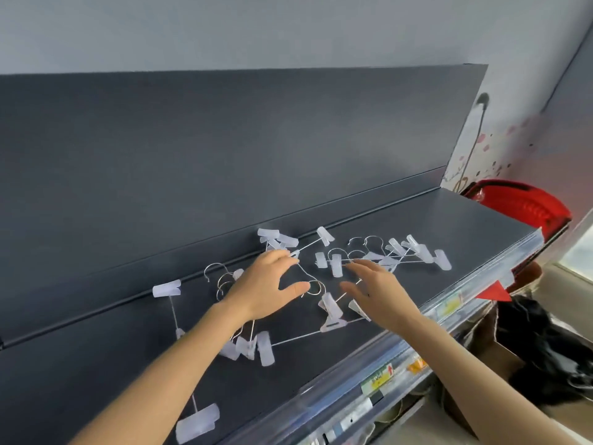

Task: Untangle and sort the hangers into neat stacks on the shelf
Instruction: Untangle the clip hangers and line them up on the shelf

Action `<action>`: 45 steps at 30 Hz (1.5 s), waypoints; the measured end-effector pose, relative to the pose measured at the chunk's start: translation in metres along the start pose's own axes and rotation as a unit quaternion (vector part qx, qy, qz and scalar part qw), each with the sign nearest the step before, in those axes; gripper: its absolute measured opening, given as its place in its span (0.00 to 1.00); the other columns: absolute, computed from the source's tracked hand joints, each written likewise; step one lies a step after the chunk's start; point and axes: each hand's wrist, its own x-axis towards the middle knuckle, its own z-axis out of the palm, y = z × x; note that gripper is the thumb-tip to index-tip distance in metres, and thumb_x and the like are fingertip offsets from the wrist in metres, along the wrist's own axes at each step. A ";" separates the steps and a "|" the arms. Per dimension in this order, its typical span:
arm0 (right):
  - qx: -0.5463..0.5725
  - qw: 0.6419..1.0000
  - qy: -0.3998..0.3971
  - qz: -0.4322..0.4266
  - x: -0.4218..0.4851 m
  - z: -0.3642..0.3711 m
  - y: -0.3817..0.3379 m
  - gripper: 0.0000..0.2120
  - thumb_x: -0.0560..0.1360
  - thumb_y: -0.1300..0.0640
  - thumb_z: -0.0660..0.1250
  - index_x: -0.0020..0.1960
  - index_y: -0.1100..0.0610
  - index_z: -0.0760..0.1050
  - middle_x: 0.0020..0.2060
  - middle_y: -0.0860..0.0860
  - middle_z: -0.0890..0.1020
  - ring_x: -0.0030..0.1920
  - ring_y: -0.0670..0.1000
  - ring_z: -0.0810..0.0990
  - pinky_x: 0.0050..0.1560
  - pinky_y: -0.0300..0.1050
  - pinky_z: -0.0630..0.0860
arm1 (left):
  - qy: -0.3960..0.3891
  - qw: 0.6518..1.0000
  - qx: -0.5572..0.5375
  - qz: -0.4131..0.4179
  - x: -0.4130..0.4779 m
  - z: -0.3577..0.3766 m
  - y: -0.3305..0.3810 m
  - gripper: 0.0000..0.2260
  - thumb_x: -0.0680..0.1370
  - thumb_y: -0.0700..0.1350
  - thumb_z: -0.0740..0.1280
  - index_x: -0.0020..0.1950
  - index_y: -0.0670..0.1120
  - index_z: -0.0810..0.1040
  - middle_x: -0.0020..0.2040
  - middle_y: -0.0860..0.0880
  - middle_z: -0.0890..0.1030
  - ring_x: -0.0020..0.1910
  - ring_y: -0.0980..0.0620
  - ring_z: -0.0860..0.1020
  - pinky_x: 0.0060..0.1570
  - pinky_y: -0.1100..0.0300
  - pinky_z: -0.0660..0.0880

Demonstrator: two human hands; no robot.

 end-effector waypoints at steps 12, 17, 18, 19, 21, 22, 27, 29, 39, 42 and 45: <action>-0.058 0.995 -0.070 -0.043 0.100 -0.020 0.144 0.13 0.78 0.46 0.62 0.48 0.57 0.74 0.45 0.49 0.75 0.46 0.54 0.74 0.46 0.45 0.72 | -0.027 0.998 0.037 -0.054 0.109 0.051 0.044 0.29 0.76 0.61 0.63 0.74 0.51 0.64 0.75 0.55 0.59 0.75 0.57 0.54 0.71 0.58 0.55; -0.107 0.982 -0.096 -0.123 0.127 -0.025 0.185 0.17 0.74 0.42 0.64 0.55 0.54 0.75 0.48 0.50 0.75 0.52 0.53 0.72 0.47 0.43 0.65 | -0.016 0.990 0.062 -0.122 0.138 0.081 0.071 0.29 0.76 0.61 0.63 0.74 0.50 0.65 0.75 0.53 0.61 0.75 0.55 0.55 0.72 0.59 0.54; -0.096 0.979 -0.110 -0.139 0.130 -0.026 0.190 0.17 0.74 0.42 0.64 0.55 0.54 0.75 0.47 0.50 0.76 0.51 0.53 0.72 0.49 0.44 0.66 | -0.012 0.988 0.072 -0.136 0.142 0.085 0.076 0.29 0.76 0.61 0.63 0.74 0.50 0.65 0.75 0.53 0.60 0.75 0.55 0.54 0.71 0.60 0.53; -0.084 0.976 -0.127 -0.153 0.133 -0.027 0.194 0.15 0.75 0.43 0.63 0.53 0.54 0.75 0.44 0.49 0.75 0.49 0.53 0.72 0.50 0.46 0.67 | -0.008 0.985 0.076 -0.152 0.144 0.088 0.081 0.29 0.76 0.61 0.63 0.74 0.50 0.64 0.76 0.53 0.59 0.75 0.55 0.54 0.71 0.61 0.52; -0.088 0.967 -0.146 -0.188 0.136 -0.028 0.196 0.12 0.75 0.44 0.62 0.46 0.53 0.73 0.38 0.47 0.74 0.45 0.50 0.71 0.50 0.48 0.66 | 0.002 0.982 0.070 -0.175 0.144 0.093 0.087 0.29 0.76 0.61 0.64 0.74 0.50 0.65 0.76 0.53 0.60 0.75 0.55 0.54 0.72 0.60 0.52; -0.086 0.962 -0.154 -0.207 0.138 -0.029 0.199 0.11 0.75 0.45 0.61 0.43 0.52 0.71 0.36 0.46 0.73 0.44 0.50 0.70 0.48 0.48 0.67 | 0.002 0.980 0.067 -0.189 0.144 0.096 0.090 0.29 0.76 0.61 0.64 0.74 0.50 0.65 0.76 0.52 0.60 0.75 0.54 0.54 0.73 0.59 0.52; -0.034 0.947 -0.194 -0.253 0.141 -0.026 0.201 0.15 0.77 0.55 0.60 0.33 0.54 0.62 0.29 0.46 0.64 0.36 0.53 0.65 0.31 0.41 0.59 | -0.006 0.970 0.081 -0.231 0.137 0.109 0.103 0.31 0.76 0.61 0.64 0.75 0.50 0.63 0.76 0.52 0.60 0.76 0.52 0.52 0.73 0.56 0.51; -0.029 0.951 -0.178 -0.252 0.140 -0.025 0.201 0.11 0.77 0.57 0.59 0.36 0.56 0.65 0.30 0.47 0.65 0.35 0.54 0.67 0.32 0.44 0.62 | -0.005 0.969 0.083 -0.233 0.135 0.110 0.106 0.31 0.76 0.62 0.63 0.75 0.51 0.62 0.76 0.52 0.60 0.76 0.52 0.51 0.73 0.57 0.50; -0.044 0.966 -0.103 -0.234 0.143 -0.043 0.204 0.08 0.78 0.56 0.58 0.45 0.59 0.72 0.36 0.50 0.70 0.37 0.54 0.71 0.32 0.40 0.62 | 0.037 0.977 0.100 -0.182 0.137 0.101 0.105 0.31 0.76 0.62 0.62 0.76 0.53 0.59 0.77 0.53 0.57 0.77 0.53 0.48 0.74 0.53 0.45; -0.045 0.963 -0.095 -0.249 0.140 -0.052 0.208 0.08 0.78 0.56 0.59 0.49 0.58 0.75 0.39 0.52 0.73 0.39 0.54 0.73 0.36 0.44 0.66 | 0.031 0.979 0.112 -0.168 0.144 0.098 0.105 0.31 0.75 0.66 0.59 0.75 0.54 0.61 0.76 0.54 0.59 0.76 0.55 0.48 0.74 0.49 0.41; -0.042 0.964 -0.078 -0.249 0.138 -0.065 0.218 0.09 0.79 0.55 0.58 0.43 0.59 0.71 0.35 0.50 0.69 0.35 0.52 0.69 0.32 0.40 0.63 | 0.037 0.983 0.116 -0.137 0.157 0.094 0.109 0.37 0.70 0.72 0.52 0.74 0.54 0.61 0.76 0.54 0.60 0.77 0.55 0.49 0.75 0.46 0.41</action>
